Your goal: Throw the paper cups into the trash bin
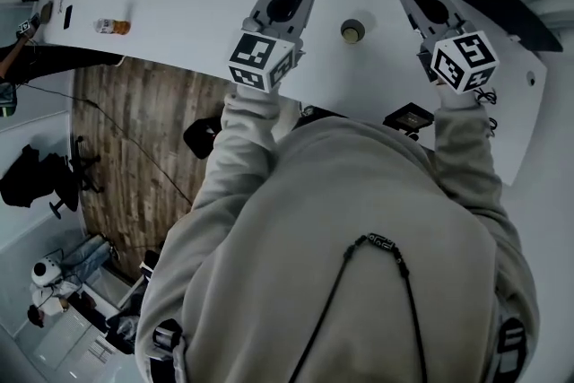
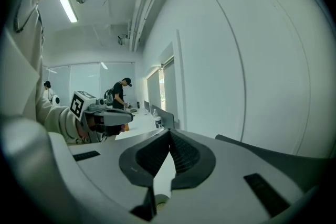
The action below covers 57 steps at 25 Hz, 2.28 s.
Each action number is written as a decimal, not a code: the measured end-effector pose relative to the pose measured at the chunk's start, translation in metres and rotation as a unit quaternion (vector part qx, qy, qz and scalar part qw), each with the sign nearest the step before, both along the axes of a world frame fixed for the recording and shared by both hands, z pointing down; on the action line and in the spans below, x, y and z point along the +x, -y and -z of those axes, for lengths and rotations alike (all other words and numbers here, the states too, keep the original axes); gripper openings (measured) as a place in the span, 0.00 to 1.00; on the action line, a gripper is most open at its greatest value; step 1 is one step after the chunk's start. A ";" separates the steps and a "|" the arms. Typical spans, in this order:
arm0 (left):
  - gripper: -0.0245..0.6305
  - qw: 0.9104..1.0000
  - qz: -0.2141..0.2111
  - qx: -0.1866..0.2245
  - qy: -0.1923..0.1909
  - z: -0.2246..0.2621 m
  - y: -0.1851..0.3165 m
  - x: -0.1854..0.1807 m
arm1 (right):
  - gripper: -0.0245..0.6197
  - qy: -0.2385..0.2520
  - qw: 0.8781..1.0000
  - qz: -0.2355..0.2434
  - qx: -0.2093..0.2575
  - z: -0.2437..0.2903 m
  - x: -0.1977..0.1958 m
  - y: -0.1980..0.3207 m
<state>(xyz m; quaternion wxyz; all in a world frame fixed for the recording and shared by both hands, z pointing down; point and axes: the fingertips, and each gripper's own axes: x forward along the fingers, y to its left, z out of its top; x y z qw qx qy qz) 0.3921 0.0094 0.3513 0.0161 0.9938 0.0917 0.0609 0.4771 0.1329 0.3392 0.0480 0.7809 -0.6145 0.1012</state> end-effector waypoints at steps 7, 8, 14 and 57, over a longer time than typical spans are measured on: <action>0.04 1.000 -0.022 -0.017 -0.004 -0.005 -0.015 0.023 | 0.07 -0.011 1.000 -0.002 -0.024 0.000 0.008 -0.007; 0.04 1.000 -0.025 -0.018 -0.003 -0.007 -0.016 0.025 | 0.07 -0.010 1.000 -0.003 -0.028 -0.004 0.008 -0.007; 0.04 0.999 -0.025 -0.025 0.008 -0.016 -0.004 0.022 | 0.07 -0.010 0.999 0.006 -0.046 -0.016 0.003 0.001; 0.04 0.976 0.023 -0.142 0.163 -0.197 0.009 -0.037 | 0.30 0.054 0.926 0.167 -0.335 -0.264 -0.065 0.032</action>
